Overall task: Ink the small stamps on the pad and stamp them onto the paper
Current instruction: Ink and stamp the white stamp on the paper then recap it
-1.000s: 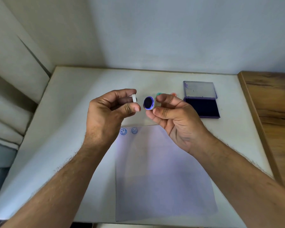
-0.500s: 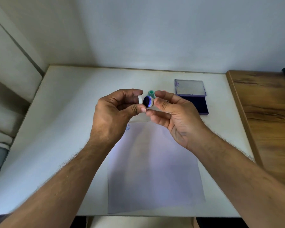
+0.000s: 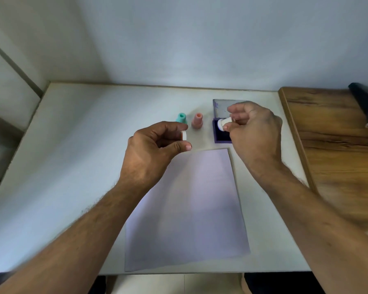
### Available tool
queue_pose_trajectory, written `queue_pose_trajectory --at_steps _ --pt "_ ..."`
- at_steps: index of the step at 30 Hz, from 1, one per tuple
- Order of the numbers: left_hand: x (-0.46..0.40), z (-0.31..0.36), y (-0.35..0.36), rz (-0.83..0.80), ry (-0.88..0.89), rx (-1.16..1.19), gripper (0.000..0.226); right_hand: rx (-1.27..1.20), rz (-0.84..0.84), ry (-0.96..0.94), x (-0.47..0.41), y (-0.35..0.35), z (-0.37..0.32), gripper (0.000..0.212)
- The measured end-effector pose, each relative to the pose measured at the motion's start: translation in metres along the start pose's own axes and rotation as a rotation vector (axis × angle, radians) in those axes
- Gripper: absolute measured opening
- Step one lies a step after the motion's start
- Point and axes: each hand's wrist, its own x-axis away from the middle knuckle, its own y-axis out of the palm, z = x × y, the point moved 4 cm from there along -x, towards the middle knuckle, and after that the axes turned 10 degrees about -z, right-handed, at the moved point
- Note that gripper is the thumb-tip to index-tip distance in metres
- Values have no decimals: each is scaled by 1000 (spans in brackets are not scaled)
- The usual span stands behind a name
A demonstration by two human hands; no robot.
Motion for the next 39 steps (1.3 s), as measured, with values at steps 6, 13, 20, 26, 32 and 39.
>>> queue_pose_trajectory --at_steps 6,13,20,26,32,39 --pt "-3 -4 -3 3 -13 13 33 228 -110 -90 -5 10 6 28" --pt "-4 -6 -8 10 -11 43 33 148 -141 19 -13 15 12 19" --pt "-4 -10 -17 23 -16 56 32 132 -141 101 -20 12 8 22" --pt "-6 -13 -24 42 -6 83 32 93 -141 130 -25 9 10 14" --pt "-5 -12 -26 51 -10 73 32 111 -137 112 -20 13 10 11" --pt "-5 -12 -28 61 -13 94 31 80 -167 90 -23 12 12 14"
